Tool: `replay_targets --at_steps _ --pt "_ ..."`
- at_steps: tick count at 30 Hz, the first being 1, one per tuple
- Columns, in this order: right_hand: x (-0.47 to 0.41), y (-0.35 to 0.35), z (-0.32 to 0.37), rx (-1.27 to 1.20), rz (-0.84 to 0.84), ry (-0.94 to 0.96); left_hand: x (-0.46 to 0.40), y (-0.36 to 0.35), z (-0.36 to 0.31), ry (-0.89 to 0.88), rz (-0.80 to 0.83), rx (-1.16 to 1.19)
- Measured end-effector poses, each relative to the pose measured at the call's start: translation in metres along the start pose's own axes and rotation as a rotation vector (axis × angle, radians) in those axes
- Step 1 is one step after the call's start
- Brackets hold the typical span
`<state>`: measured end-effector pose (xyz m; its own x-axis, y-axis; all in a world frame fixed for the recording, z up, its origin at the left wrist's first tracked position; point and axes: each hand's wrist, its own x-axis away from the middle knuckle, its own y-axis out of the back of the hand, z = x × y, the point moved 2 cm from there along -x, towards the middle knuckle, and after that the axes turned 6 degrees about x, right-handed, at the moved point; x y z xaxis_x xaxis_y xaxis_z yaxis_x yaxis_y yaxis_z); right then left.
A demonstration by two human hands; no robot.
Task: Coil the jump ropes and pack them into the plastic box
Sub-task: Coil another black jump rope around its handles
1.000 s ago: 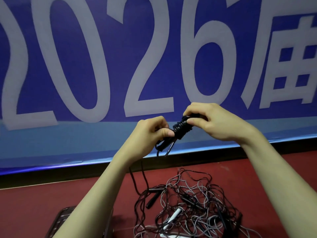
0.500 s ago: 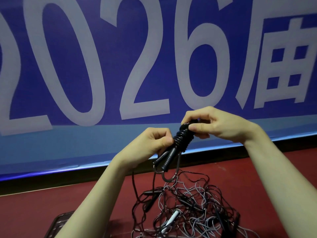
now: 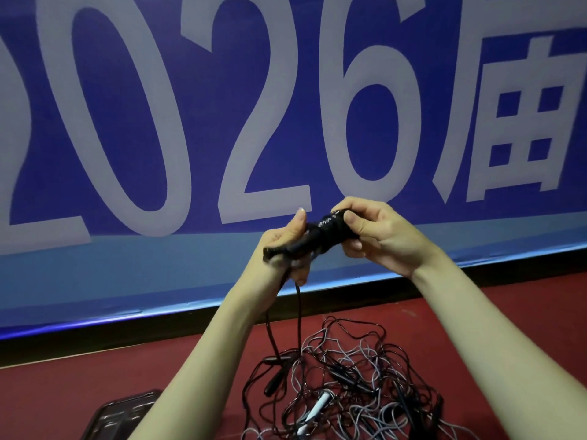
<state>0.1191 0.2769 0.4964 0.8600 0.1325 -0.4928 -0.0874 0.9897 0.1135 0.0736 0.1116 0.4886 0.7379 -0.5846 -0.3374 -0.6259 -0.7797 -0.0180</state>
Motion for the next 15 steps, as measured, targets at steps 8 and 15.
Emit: replay_targets --at_steps 8,15 --pt "-0.016 -0.012 -0.024 -0.213 -0.33 -0.024 -0.008 0.002 0.026 -0.016 -0.265 -0.136" --pt "-0.017 -0.004 -0.035 -0.332 -0.739 -0.127 -0.005 -0.008 0.044 0.04 -0.161 -0.485"
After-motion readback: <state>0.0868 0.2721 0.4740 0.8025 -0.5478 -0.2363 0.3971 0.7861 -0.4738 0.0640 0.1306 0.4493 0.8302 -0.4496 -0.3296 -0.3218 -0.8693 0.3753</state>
